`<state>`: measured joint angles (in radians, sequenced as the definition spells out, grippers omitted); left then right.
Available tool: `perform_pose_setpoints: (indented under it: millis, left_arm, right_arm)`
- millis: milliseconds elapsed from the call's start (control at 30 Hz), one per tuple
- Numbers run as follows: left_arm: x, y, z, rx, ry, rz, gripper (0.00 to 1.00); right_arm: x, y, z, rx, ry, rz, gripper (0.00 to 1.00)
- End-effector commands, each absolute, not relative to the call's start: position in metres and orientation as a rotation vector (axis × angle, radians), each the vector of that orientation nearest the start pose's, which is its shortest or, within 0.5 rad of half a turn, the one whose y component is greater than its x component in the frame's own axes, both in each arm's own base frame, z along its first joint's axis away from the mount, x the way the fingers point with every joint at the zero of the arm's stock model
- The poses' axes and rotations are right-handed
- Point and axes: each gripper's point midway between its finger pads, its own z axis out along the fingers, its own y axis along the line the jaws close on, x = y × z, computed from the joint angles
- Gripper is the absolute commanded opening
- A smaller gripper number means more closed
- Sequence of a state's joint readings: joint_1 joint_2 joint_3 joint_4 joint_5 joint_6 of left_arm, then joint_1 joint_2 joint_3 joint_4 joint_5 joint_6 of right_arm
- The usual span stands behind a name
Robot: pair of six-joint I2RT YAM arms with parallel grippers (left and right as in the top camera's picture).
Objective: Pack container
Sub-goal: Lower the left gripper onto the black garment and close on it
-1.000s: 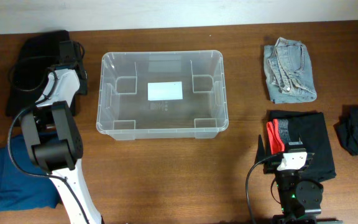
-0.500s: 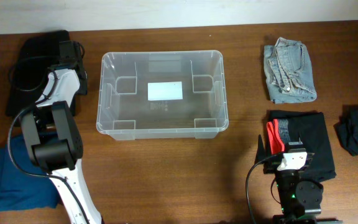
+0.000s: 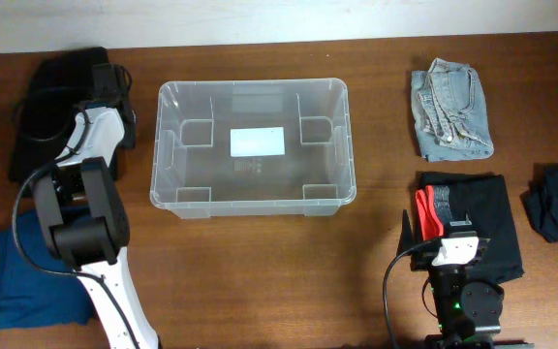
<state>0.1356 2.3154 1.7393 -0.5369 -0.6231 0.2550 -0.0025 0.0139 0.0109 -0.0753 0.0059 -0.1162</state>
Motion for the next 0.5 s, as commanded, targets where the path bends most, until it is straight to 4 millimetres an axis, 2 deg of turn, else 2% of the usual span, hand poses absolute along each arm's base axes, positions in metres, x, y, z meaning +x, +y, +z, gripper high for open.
perform_pose_setpoints:
  millis: [0, 100, 333, 467]
  left_arm:
    - [0.5122, 0.1825, 0.0275, -0.008, 2.658, 1.073, 0.99]
    - [0.513, 0.1906, 0.0331, -0.023, 2.623, 1.158, 0.99]
    - [0.5146, 0.1908, 0.0321, 0.011, 2.625, 1.166, 1.0]
    - [0.5139, 0.1908, 0.0248, 0.019, 2.636, 1.168, 0.99]
  right_arm:
    - [0.246, -0.004, 0.1555, -0.083, 1.649, -0.107, 0.98]
    - [0.246, -0.004, 0.1555, -0.083, 1.649, -0.107, 0.98]
    - [0.246, -0.004, 0.1555, -0.083, 1.649, -0.107, 0.98]
    - [0.246, -0.004, 0.1556, -0.083, 1.649, -0.107, 0.98]
